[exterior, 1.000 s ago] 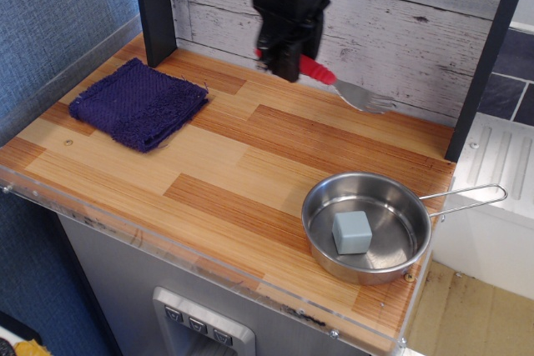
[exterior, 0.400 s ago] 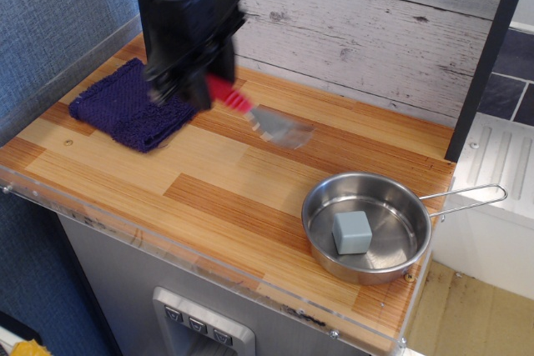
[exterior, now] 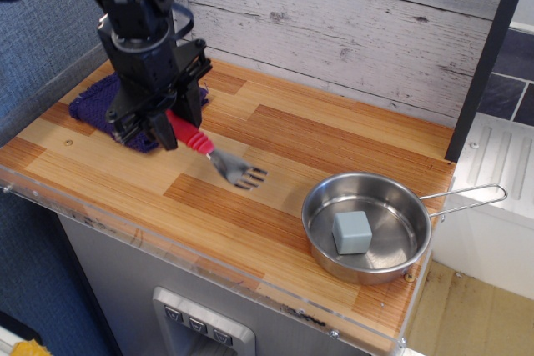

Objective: Slide the red fork towards the edge of the table next to the silver pan.

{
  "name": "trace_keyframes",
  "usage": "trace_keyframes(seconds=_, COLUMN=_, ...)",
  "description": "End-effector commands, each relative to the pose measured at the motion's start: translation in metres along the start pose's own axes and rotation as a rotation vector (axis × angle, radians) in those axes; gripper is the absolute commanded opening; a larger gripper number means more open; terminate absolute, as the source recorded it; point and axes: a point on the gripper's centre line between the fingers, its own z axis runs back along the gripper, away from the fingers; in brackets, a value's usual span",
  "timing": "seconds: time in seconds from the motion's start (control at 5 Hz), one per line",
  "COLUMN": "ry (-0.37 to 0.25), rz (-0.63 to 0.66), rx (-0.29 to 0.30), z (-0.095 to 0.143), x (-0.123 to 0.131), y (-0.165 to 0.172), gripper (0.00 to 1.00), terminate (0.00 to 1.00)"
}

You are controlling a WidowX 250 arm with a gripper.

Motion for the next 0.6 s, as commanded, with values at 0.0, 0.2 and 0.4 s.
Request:
trace_keyframes(seconds=0.0, ry=-0.043, rz=0.070, rx=-0.021, z=0.000, x=0.004, y=0.013, gripper=0.00, terminate=0.00)
trace_keyframes(seconds=0.2, ry=-0.042, rz=0.099, rx=0.009, z=-0.003, x=-0.002, y=0.026, gripper=0.00, terminate=0.00)
trace_keyframes(seconds=0.4, ry=-0.047, rz=0.115, rx=0.030, z=-0.007, x=-0.009, y=0.034, gripper=0.00, terminate=0.00)
